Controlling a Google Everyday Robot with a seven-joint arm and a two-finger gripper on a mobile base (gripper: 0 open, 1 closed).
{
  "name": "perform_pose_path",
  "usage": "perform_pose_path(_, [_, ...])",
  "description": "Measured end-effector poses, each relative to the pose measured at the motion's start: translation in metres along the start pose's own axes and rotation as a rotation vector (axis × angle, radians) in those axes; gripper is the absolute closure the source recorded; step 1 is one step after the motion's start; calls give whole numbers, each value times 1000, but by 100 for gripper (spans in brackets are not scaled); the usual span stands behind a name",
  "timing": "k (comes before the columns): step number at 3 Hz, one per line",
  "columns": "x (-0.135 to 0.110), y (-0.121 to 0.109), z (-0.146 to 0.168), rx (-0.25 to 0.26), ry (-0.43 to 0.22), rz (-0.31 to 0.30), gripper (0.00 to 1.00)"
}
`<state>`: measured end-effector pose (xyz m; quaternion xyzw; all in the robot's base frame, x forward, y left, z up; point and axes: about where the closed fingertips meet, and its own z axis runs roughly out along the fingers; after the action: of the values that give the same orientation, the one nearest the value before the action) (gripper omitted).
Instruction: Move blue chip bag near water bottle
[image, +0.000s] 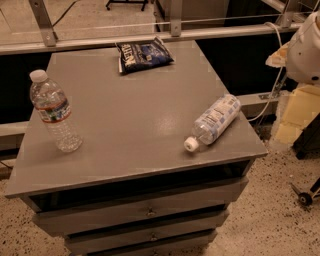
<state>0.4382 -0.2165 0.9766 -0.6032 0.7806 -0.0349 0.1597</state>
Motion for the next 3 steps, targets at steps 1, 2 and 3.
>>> perform_pose_path(1, [-3,-4,3,2,-15,-6,0])
perform_pose_path(2, [-33,-35,23,7,-118,-48,0])
perform_pose_path(3, [-89,-82,58,2,-245,-98,0])
